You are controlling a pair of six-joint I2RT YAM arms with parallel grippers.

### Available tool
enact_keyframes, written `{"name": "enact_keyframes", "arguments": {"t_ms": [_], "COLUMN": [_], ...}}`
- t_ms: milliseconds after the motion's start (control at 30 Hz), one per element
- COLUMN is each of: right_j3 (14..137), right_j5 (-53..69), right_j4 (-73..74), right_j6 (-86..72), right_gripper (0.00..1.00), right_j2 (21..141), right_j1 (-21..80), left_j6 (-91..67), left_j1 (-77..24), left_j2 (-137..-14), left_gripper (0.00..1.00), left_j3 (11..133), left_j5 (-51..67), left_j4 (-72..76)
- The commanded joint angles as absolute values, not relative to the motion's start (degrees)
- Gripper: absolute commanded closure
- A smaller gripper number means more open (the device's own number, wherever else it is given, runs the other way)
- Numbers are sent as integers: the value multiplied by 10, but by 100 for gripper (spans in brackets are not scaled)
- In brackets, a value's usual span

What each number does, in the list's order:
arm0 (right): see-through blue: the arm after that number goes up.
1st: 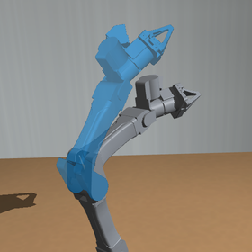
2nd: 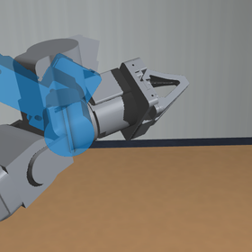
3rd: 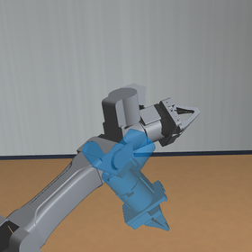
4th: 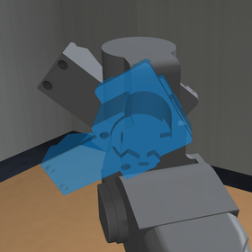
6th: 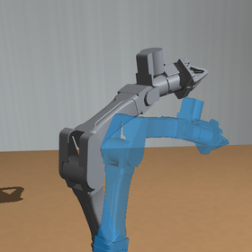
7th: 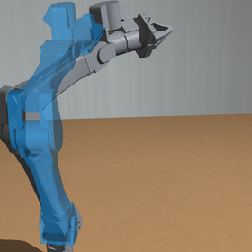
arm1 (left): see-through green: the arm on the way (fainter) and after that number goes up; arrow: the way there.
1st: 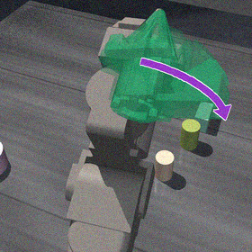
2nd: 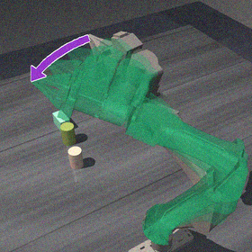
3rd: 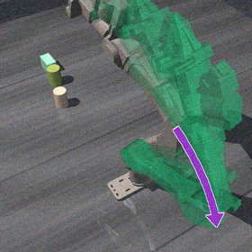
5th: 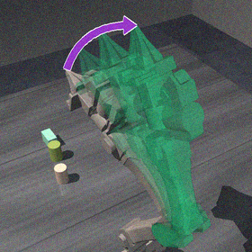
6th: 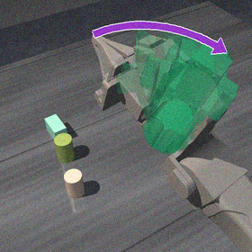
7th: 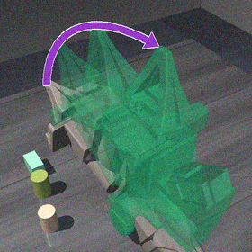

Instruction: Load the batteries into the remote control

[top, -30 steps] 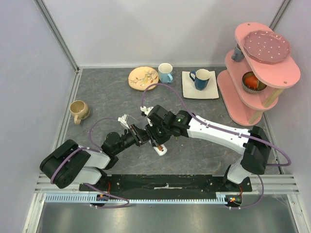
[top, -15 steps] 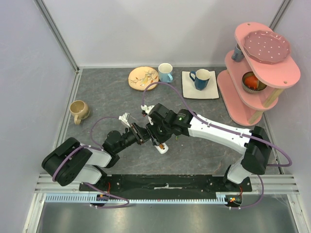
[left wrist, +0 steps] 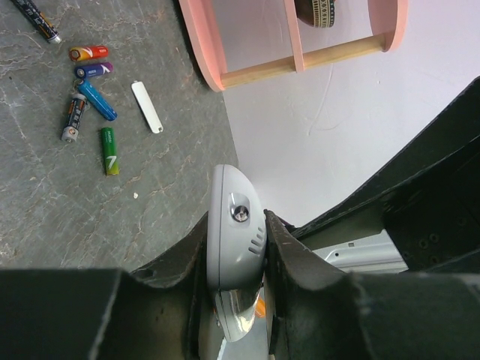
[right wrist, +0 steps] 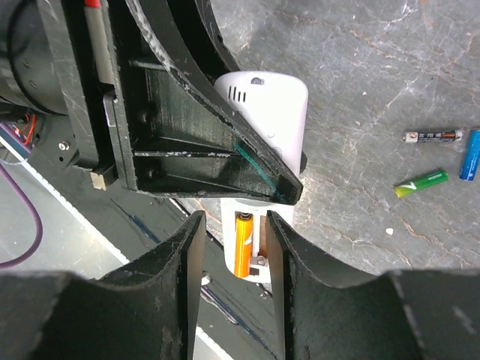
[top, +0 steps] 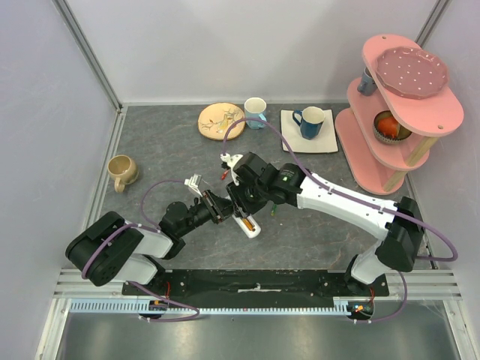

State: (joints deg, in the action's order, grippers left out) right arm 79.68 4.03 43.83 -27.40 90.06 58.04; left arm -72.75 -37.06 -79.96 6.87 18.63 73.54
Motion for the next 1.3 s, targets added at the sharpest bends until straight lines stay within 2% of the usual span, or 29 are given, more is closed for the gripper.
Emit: {"name": "enact_keyframes", "arguments": {"t_ms": [0,233,367,400,467,533,667,833,1133,1267], "right_j3": [838,853,762,741,678,652,572,508,440,421], "right_j5": [32,-28,-63,-68,-72,-76,14,100,225,238], "right_j4": [442,451,368,351,299,282,213,123,73,72], "right_j6": [-260,-226,-202,-192,-185,-204,-215,-215,-207,-206], "right_gripper": [55,53,50,48,37,32,26,16,11,8], "right_j2": [871,817,744,731,702,688,627,546,508,508], "right_j1": [571,559,556,556,550,520,456,433,432,432], "left_j6": [-742,-749,-759,-763,-772,-781,-797,-816,-856,-858], "left_j1": [-373,-372,-367,-362,-357,-350,-338,-317,-309,-310], "left_j2": [-803,-806,-807,-808,-811,-816,-821,-827,-866,-871], "left_gripper": [98,98,98,98,98,98,98,98,98,98], "left_j3": [83,92,103,105,113,121,134,153,214,225], "left_j5": [195,199,222,228,244,254,288,332,392,396], "left_j4": [954,954,954,954,954,954,954,954,954,954]}}
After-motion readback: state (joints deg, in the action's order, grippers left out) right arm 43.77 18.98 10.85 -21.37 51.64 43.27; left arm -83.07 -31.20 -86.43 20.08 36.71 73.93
